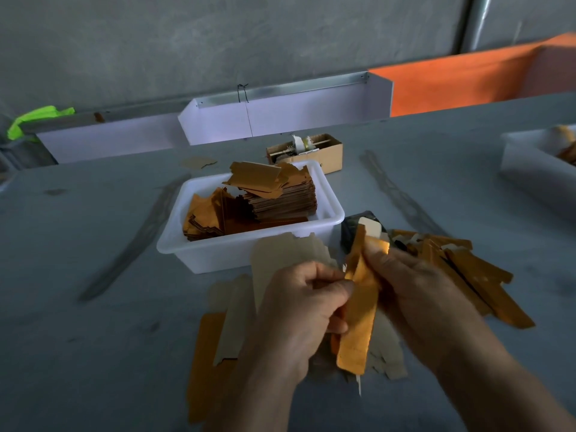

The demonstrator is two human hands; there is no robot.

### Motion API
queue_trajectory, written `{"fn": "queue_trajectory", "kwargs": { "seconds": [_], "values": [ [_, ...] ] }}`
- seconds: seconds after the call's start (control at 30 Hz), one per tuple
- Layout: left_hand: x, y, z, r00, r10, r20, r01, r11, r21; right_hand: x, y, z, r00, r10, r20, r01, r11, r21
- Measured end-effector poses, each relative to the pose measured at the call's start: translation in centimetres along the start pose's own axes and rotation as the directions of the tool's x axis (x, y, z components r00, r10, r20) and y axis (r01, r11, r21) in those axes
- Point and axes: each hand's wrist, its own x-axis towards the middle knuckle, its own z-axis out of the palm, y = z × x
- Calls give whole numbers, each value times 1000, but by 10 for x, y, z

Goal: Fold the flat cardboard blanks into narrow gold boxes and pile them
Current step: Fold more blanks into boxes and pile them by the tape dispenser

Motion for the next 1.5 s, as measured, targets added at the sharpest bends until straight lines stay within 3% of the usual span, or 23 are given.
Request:
{"fn": "queue_trajectory", "kwargs": {
  "seconds": [0.1,0.17,0.27,0.37,0.5,0.57,0.63,0.67,0.73,0.77,0.87,1.07,1.5],
  "values": [
    [7,-6,-2,995,-83,-47,78,993,-93,13,-7,-31,956,-150,-253,56,937,-344],
    [11,-11,-3,989,-137,-50,127,977,-168,24,-7,-53,930,-175,-323,7,887,-461],
    [16,-14,-4,978,-203,-37,186,944,-273,40,7,-71,979,-142,-148,-20,651,-758],
    [18,-14,-4,975,-220,-27,199,923,-329,45,12,-72,993,-112,-29,17,393,-919],
    [18,-16,-5,975,-221,-19,204,928,-312,41,11,-60,992,-43,-120,-92,420,-903],
    [19,-17,-4,975,-220,-25,203,932,-302,42,17,-61,998,-24,-54,-39,419,-907],
    [18,-18,-4,975,-220,-24,203,932,-300,44,16,-59,993,1,-121,-109,445,-889],
    [18,-17,-4,975,-221,-23,204,931,-301,47,19,-60,990,12,-141,-127,513,-849],
    [17,-16,-4,974,-225,-17,208,927,-313,52,16,-54,955,100,-280,-246,798,-551],
    [17,-16,-4,974,-226,-11,211,923,-322,53,15,-53,947,98,-306,-237,855,-461],
    [16,-14,-4,974,-229,5,216,914,-344,52,21,-59,959,48,-281,-195,830,-523],
    [17,-15,-5,973,-230,9,219,916,-337,39,21,-56,957,-34,-287,-85,917,-389],
    [16,-15,-5,973,-229,25,223,914,-338,32,50,-54,875,-284,-391,-96,691,-716]
  ]
}}
